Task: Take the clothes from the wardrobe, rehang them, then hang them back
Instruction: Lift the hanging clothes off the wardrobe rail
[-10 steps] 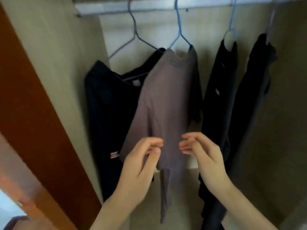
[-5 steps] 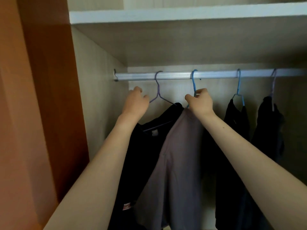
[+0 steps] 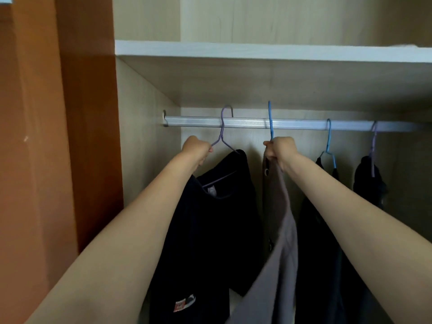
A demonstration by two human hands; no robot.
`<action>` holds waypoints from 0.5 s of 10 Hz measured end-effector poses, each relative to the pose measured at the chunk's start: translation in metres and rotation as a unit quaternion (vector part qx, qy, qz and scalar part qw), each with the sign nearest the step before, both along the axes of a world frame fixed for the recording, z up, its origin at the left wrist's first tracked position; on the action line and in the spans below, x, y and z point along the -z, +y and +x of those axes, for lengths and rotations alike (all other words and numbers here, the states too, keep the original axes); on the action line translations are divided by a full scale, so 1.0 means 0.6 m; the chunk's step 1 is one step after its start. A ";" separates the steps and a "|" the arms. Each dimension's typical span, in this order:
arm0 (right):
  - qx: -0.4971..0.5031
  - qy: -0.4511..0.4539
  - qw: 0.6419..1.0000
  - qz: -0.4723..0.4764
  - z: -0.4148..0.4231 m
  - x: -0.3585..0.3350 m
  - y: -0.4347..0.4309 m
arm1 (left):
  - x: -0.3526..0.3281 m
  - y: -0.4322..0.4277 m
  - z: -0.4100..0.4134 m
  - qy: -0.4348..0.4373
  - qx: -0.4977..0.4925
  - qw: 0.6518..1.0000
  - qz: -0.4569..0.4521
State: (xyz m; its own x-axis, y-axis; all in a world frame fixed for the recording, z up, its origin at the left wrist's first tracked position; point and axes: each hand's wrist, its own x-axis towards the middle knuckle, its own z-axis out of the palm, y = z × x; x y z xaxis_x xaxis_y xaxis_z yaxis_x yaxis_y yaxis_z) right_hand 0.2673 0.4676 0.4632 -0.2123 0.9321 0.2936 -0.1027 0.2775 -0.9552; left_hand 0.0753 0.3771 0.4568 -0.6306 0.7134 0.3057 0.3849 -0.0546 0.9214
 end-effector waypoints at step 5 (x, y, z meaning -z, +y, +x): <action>-0.024 0.039 0.996 -0.078 0.104 0.189 -0.169 | 0.209 -0.148 0.121 -0.101 0.069 0.992 0.014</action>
